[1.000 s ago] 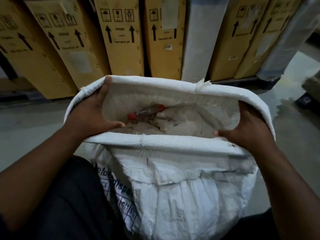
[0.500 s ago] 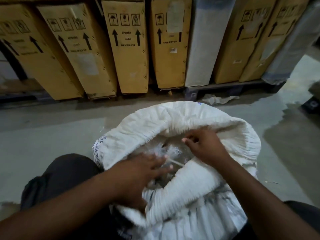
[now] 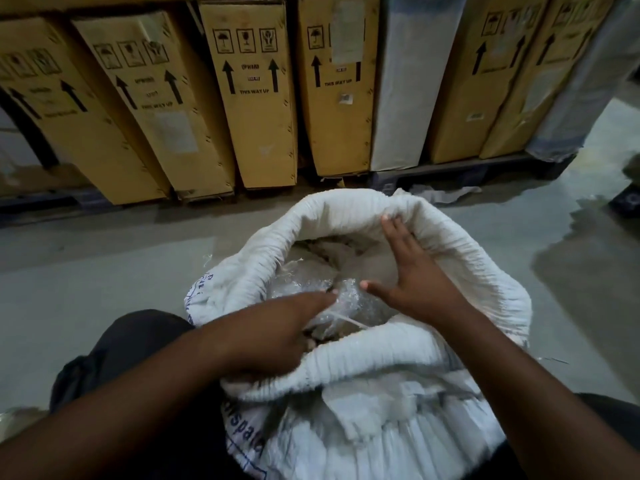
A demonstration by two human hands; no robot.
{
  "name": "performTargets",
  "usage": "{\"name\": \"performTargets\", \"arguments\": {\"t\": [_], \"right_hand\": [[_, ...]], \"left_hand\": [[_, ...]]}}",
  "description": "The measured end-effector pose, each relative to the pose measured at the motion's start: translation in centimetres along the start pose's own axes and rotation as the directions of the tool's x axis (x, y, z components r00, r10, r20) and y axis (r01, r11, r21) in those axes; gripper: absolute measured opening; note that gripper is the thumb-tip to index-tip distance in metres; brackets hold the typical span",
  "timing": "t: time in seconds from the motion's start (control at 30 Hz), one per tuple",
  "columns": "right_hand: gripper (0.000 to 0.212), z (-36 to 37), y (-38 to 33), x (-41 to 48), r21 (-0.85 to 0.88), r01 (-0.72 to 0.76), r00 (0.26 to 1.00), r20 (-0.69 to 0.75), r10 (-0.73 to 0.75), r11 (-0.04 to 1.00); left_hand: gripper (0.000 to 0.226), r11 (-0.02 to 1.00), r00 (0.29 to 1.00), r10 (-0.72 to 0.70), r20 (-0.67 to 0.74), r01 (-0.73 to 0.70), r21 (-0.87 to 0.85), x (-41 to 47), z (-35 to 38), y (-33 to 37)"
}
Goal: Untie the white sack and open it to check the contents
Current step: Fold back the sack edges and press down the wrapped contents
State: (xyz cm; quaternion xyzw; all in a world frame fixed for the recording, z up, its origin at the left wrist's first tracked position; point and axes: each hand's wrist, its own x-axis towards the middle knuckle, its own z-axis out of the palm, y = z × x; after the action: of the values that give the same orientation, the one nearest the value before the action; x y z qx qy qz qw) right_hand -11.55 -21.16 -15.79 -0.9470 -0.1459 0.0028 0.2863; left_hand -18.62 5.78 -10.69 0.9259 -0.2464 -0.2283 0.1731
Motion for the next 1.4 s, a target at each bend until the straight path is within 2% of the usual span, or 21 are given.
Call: {"name": "performTargets", "arguments": {"t": [0.07,0.17,0.23,0.3,0.37,0.4,0.47,0.5,0.57,0.63,0.7,0.77,0.93,1.1,1.23,1.33,1.4], "right_hand": [[0.112,0.4,-0.2,-0.5,-0.008,-0.02,1.0,0.024,0.02,1.0],[0.112,-0.7,-0.2,-1.2,-0.028,-0.021,0.999,0.036,0.022,0.999],[0.113,-2.0,-0.4,-2.3,-0.039,-0.02,0.986,0.167,0.026,0.999],[0.099,-3.4,-1.8,-4.1,-0.019,0.045,0.91,0.413,-0.033,0.999],[0.069,-4.0,-4.0,-5.8,0.012,0.171,0.757,0.639,-0.139,0.985],[0.054,-3.8,-4.8,-6.5,0.013,0.232,0.689,0.704,-0.173,0.973],[0.039,-3.2,-6.0,-7.1,-0.021,0.308,0.639,0.746,-0.19,0.951],[0.036,-2.9,-6.2,-7.0,-0.039,0.295,0.675,0.716,-0.179,0.955],[0.036,-2.9,-6.0,-6.2,-0.03,0.175,0.821,0.556,-0.129,0.984],[0.064,-3.0,-5.1,-5.0,-0.03,0.086,0.947,0.313,-0.072,0.996],[0.08,-3.3,-4.1,-3.8,0.002,0.035,0.995,0.092,-0.035,0.999],[0.081,-3.3,-3.1,-2.9,0.069,0.006,1.0,0.01,-0.007,0.998],[0.082,-2.4,-1.2,-0.5,0.077,-0.056,0.998,0.011,0.056,0.995],[0.097,-2.1,0.6,0.8,0.099,-0.106,0.994,0.013,0.105,0.989],[0.1,-2.3,1.0,1.4,0.138,-0.124,0.992,0.026,0.121,0.983],[0.106,-2.0,1.1,1.4,0.124,-0.103,0.995,0.006,0.103,0.987],[0.11,-2.1,1.4,1.2,0.087,-0.104,0.994,-0.022,0.106,0.991]], "left_hand": [[0.09,0.999,0.993,-0.033,-0.11,0.028,-0.046,1.1,-0.7,-0.3],[0.11,0.991,0.95,-0.095,-0.298,0.061,-0.122,2.6,-2.0,-1.8],[0.114,0.978,0.907,-0.192,-0.374,0.146,-0.149,3.7,-3.0,-3.0],[0.115,0.965,0.89,-0.252,-0.38,0.202,-0.166,4.9,-4.3,-3.7],[0.118,0.956,0.879,-0.289,-0.379,0.246,-0.158,6.0,-5.4,-4.2],[0.119,0.955,0.877,-0.296,-0.379,0.265,-0.131,6.5,-5.7,-4.4],[0.119,0.948,0.867,-0.295,-0.401,0.317,-0.012,6.9,-5.6,-4.4],[0.119,0.935,0.862,-0.279,-0.423,0.344,0.084,6.8,-5.3,-4.0],[0.117,0.895,0.863,-0.183,-0.471,0.344,0.283,6.0,-4.0,-2.2],[0.113,0.895,0.888,-0.044,-0.458,0.239,0.377,5.1,-2.3,0.3],[0.107,0.905,0.913,0.068,-0.401,0.113,0.41,5.0,-0.6,2.2],[0.101,0.9,0.925,0.118,-0.362,0.054,0.432,5.8,0.4,2.6],[0.083,0.909,0.943,0.105,-0.315,0.037,0.414,8.2,1.0,1.8],[0.101,0.924,0.99,0.053,-0.134,0.003,0.383,7.2,3.3,2.5],[0.092,0.923,0.996,0.083,-0.018,-0.071,0.378,4.6,6.7,4.5],[0.088,0.877,0.989,0.136,-0.064,-0.09,0.472,3.0,8.7,4.6],[0.081,0.876,0.988,0.141,-0.059,-0.096,0.474,2.1,9.6,4.9]]}}
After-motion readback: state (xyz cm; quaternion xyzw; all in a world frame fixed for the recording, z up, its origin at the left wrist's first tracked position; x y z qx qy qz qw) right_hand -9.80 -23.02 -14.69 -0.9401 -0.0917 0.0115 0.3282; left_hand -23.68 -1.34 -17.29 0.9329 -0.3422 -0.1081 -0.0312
